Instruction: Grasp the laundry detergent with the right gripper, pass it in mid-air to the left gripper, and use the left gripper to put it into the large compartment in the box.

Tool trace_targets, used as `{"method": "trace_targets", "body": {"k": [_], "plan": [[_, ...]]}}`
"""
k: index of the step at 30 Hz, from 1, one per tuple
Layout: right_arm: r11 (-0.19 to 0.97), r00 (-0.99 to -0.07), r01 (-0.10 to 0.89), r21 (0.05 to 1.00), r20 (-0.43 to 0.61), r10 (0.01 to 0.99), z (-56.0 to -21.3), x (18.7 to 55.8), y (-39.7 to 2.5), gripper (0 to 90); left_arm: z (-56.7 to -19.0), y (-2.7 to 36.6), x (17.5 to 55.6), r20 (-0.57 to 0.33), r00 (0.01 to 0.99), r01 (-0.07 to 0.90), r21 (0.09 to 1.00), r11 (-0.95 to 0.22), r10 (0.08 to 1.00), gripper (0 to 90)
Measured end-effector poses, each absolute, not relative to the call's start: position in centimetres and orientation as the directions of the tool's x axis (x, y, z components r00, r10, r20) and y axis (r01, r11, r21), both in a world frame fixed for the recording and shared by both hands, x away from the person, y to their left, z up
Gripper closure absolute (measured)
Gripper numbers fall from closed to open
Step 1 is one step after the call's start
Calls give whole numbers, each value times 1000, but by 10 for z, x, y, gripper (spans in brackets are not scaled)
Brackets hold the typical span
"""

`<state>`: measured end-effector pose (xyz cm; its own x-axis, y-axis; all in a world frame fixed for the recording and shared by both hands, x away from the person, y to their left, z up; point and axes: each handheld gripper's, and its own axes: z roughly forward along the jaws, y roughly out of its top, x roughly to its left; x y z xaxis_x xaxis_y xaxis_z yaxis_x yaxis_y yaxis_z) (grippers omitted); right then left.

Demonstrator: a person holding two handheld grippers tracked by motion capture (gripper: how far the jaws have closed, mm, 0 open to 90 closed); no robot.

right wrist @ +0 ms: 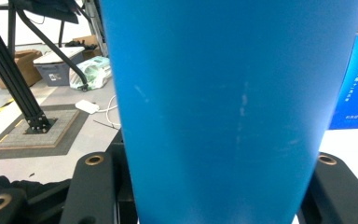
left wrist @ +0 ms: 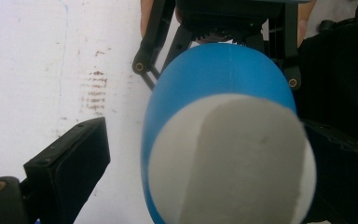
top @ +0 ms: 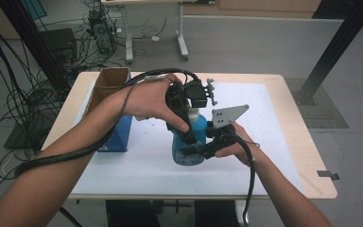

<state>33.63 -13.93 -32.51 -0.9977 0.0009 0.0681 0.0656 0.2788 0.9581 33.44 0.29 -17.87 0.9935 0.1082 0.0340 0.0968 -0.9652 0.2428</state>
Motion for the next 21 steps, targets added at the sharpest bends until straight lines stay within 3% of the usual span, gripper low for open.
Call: {"method": "trace_targets", "body": {"k": [21], "plan": [[277, -998, 64, 959, 66, 0, -324, 337, -139, 440, -179, 0, 334, 37, 995, 80, 237, -968, 91, 124]]}}
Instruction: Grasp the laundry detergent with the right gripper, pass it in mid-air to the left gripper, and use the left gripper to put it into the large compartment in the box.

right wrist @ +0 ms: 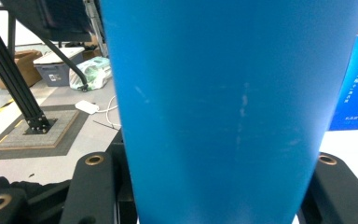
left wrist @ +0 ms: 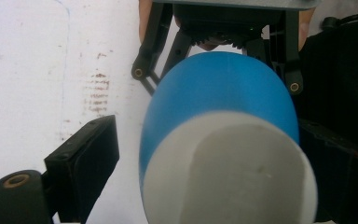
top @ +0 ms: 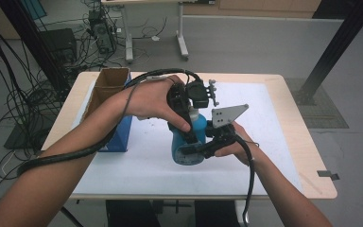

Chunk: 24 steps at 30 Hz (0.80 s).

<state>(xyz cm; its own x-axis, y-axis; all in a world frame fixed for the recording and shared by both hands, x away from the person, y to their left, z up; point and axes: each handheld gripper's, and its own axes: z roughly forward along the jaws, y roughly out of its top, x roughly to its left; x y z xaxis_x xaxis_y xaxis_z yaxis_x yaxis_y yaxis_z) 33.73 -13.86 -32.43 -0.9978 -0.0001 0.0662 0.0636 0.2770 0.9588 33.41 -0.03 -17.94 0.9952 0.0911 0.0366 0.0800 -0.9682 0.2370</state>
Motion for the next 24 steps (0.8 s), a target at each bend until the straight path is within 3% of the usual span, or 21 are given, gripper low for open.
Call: {"method": "trace_targets", "body": {"k": [24], "plan": [[280, -998, 60, 958, 63, -1, -325, 336, -139, 440, -178, -4, 331, 21, 997, 66, 229, -971, 73, 299]]}}
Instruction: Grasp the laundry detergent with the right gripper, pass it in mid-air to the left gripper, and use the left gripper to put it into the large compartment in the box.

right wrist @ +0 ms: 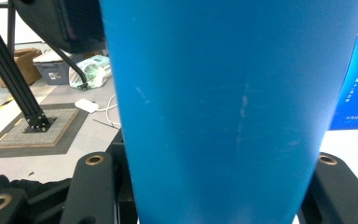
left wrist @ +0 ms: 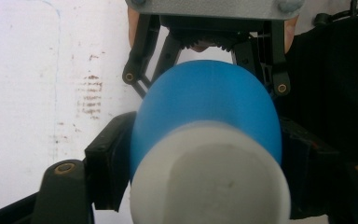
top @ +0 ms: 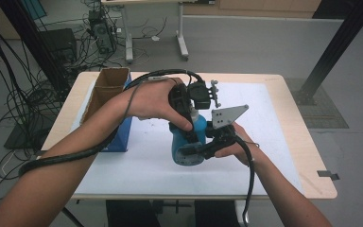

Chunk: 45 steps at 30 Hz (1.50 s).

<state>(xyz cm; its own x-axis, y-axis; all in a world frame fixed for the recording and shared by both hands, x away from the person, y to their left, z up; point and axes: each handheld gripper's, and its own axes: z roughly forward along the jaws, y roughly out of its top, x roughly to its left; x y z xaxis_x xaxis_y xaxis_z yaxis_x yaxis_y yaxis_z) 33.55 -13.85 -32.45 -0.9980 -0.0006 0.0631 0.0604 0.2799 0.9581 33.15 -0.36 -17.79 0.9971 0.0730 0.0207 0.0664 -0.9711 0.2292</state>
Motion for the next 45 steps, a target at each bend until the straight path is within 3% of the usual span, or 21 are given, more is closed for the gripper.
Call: {"method": "trace_targets", "body": {"k": [10, 45], "plan": [[283, -998, 57, 958, 60, -3, -325, 335, -139, 439, -179, -4, 332, 12, 997, 70, 226, -972, 74, 367], [288, -999, 46, 956, 49, -3, -324, 334, -140, 439, -178, -5, 330, 21, 997, 63, 228, -972, 69, 373]]}}
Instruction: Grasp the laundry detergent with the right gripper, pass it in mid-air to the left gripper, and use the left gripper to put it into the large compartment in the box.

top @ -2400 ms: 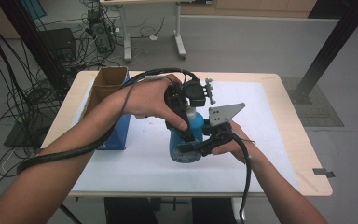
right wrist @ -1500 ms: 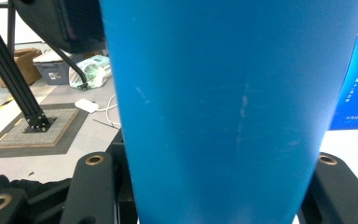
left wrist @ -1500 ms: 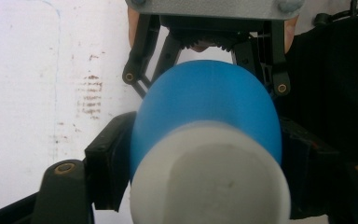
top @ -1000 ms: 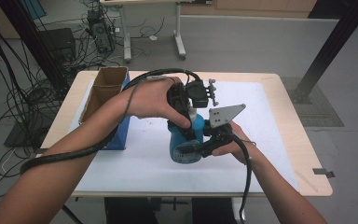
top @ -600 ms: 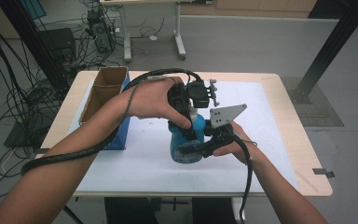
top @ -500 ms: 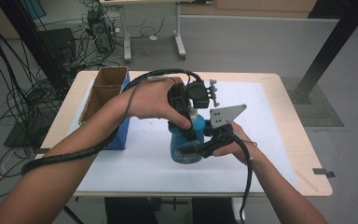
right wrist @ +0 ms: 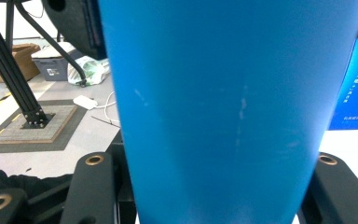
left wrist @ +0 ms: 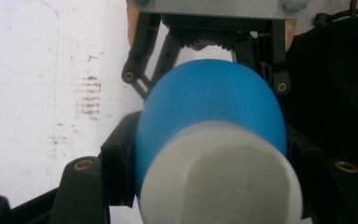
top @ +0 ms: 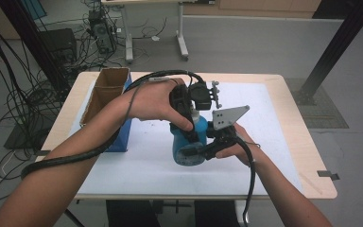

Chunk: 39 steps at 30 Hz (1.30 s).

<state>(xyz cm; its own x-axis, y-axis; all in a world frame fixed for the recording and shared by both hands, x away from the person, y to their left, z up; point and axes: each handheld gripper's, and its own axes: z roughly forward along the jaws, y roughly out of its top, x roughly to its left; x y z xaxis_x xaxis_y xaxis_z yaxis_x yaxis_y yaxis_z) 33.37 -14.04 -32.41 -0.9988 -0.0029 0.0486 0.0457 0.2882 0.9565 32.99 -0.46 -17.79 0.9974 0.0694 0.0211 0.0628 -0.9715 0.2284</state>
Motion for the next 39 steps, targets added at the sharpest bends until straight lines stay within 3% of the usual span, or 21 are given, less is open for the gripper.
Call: {"method": "trace_targets", "body": {"k": [39], "plan": [[287, -999, 44, 957, 48, -7, -324, 336, -142, 440, -178, -5, 331, 23, 996, 80, 238, -968, 88, 371]]}}
